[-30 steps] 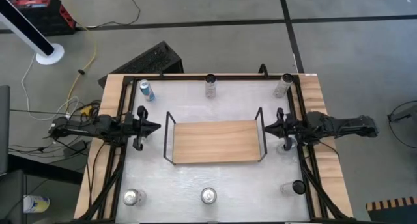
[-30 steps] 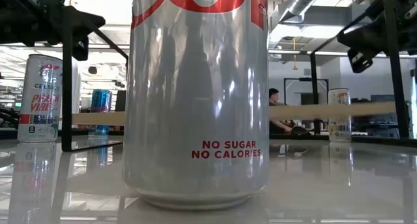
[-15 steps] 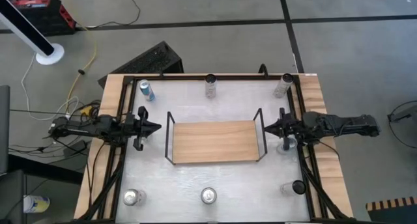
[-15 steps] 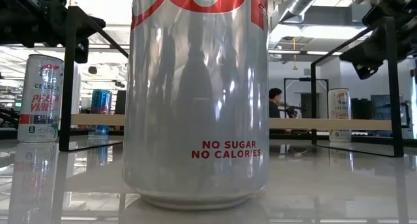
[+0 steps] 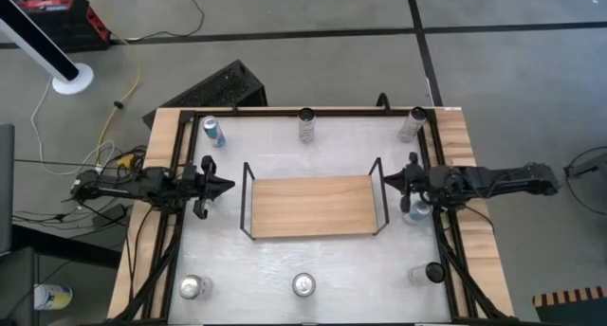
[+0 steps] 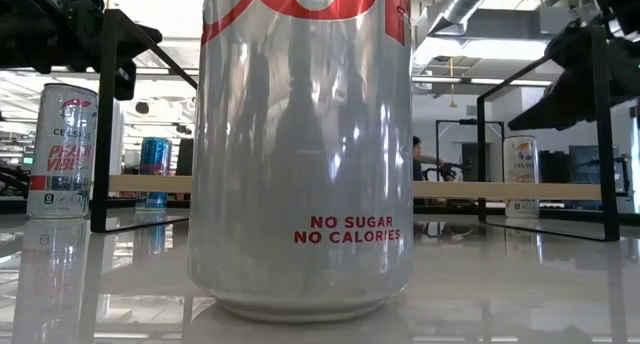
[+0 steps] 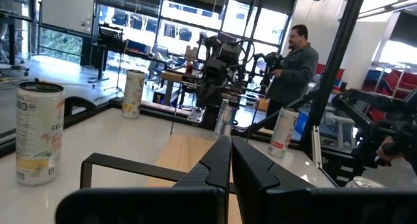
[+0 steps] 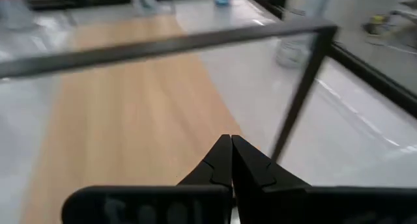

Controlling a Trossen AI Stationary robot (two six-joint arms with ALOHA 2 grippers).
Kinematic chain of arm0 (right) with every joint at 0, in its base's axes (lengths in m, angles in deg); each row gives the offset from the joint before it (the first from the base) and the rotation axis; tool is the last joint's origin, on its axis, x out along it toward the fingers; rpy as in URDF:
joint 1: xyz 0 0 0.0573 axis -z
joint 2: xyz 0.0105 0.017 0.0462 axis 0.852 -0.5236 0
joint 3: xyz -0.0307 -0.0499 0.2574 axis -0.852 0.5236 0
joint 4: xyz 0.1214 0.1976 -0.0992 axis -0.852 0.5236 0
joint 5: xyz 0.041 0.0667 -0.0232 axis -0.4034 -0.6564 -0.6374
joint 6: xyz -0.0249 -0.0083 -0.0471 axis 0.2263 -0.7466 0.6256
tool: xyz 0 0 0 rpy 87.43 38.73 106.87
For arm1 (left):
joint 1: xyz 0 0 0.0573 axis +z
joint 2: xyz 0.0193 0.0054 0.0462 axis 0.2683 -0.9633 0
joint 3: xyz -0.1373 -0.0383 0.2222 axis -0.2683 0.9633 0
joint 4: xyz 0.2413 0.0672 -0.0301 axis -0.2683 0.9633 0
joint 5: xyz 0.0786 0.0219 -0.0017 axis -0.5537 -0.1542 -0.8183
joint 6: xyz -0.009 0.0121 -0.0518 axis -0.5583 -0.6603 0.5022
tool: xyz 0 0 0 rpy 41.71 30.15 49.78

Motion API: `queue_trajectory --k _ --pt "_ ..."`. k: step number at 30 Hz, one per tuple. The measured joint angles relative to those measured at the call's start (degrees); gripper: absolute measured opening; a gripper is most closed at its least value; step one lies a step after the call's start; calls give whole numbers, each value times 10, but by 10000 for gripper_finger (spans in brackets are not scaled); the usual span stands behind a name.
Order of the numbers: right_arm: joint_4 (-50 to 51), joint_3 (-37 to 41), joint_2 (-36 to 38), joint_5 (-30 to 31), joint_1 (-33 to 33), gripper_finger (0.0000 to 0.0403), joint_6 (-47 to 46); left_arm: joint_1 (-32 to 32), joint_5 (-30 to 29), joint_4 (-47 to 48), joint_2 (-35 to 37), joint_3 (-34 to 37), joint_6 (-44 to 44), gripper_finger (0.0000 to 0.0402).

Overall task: Place canned beverage on shelf
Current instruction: Put the left white-yellow soda can on the shelf

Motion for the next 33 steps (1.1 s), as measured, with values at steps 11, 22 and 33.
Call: queue_trajectory --k 11,22,33 --pt "15 -27 -105 48 42 22 -4 0 -23 -2 0 0 -26 0" --pt "62 -102 -152 146 141 22 11 0 -58 -1 0 0 -40 0" --pt "78 -269 -154 196 237 23 72 0 -58 0 0 0 -34 0"
